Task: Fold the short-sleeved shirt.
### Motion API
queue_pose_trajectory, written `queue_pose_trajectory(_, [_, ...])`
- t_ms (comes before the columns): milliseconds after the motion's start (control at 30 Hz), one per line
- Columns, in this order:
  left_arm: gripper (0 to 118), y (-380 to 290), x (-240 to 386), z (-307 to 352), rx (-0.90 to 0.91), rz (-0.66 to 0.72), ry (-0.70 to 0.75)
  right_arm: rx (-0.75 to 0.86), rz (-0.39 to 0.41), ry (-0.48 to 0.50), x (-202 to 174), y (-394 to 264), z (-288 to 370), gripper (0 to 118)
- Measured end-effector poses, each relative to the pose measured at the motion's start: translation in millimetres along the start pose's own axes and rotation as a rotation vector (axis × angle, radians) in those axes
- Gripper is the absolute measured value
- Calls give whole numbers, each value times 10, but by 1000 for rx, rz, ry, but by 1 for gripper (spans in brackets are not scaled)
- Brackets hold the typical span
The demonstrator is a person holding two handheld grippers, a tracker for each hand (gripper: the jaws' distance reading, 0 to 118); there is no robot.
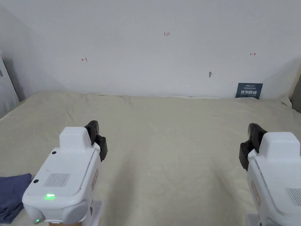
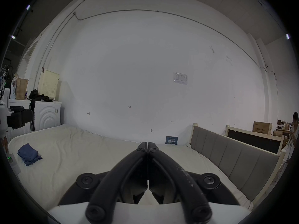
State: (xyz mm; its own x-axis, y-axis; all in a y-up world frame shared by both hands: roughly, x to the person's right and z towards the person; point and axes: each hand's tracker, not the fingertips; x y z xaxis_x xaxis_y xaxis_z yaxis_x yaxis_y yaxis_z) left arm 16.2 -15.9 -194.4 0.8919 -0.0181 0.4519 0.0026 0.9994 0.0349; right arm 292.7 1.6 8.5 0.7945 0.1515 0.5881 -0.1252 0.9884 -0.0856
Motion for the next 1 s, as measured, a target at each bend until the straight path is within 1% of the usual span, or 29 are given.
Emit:
queue_pose_trajectory(400, [0, -21, 69, -7, -9, -20, -7, 6, 1, 1, -12, 47, 6, 1])
queue_pose_trajectory(1000, [0, -29, 76, -18, -19, 1, -9, 9, 7, 4, -27, 61, 27, 1])
